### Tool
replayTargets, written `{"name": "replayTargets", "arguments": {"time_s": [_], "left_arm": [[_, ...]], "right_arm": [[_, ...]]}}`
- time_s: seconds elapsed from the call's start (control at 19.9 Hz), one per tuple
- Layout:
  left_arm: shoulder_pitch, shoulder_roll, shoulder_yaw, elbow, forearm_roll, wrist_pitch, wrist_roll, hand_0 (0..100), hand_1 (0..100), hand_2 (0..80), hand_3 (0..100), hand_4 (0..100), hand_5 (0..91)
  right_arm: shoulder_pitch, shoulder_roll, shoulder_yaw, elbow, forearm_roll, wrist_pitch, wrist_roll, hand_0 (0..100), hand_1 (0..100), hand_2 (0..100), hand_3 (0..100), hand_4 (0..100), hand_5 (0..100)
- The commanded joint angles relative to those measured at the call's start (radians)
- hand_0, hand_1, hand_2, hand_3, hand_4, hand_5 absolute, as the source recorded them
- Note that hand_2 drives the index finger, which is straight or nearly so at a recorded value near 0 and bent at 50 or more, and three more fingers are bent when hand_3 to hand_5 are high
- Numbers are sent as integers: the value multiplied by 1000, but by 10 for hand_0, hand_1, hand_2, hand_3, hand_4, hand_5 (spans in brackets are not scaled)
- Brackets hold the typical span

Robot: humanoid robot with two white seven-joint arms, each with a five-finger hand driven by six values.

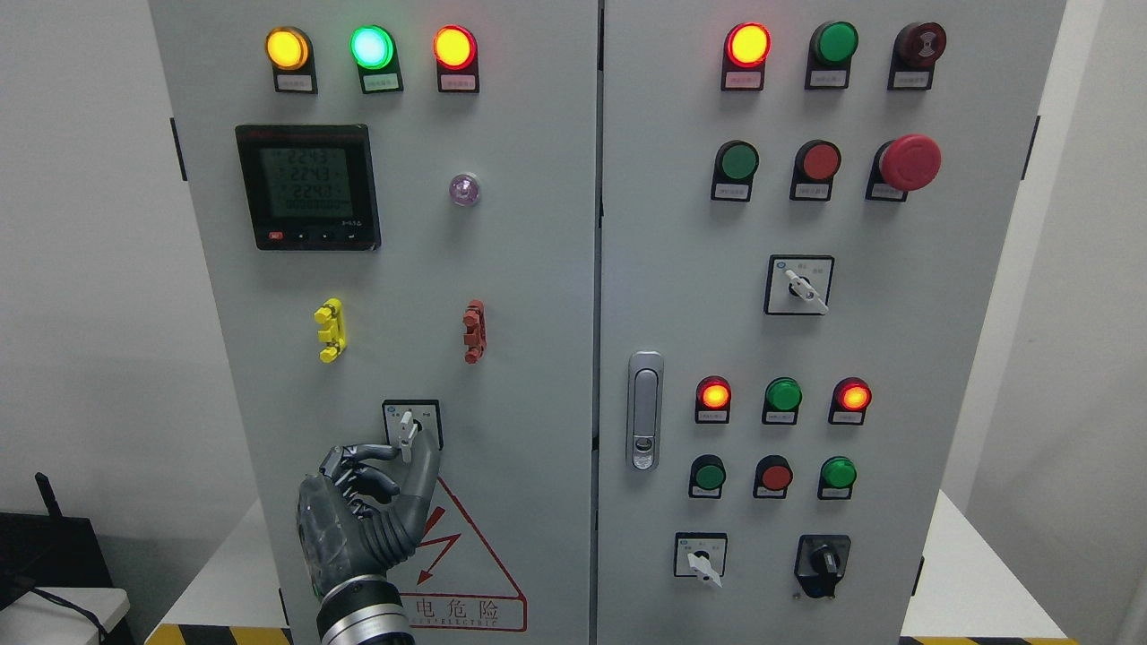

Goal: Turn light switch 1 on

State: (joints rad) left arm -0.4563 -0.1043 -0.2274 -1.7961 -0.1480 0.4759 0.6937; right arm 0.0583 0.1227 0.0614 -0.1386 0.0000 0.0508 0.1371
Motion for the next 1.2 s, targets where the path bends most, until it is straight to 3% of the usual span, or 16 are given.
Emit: {"name": "replayTargets", "arguments": {"time_s": [0.0, 1.15], "left_arm": [[-13, -3, -3, 4, -1, 20, 1, 101, 591, 564, 881, 852, 895], [-42, -5, -3, 3, -2, 83, 0, 150, 566, 587, 895, 866, 896]], "right_arm": [[0, 0, 0, 1, -17, 0, -1, 120, 389, 0, 0, 0, 0], [0, 0, 0, -1, -18, 0, -1, 120, 389, 0, 0, 0, 0]]}}
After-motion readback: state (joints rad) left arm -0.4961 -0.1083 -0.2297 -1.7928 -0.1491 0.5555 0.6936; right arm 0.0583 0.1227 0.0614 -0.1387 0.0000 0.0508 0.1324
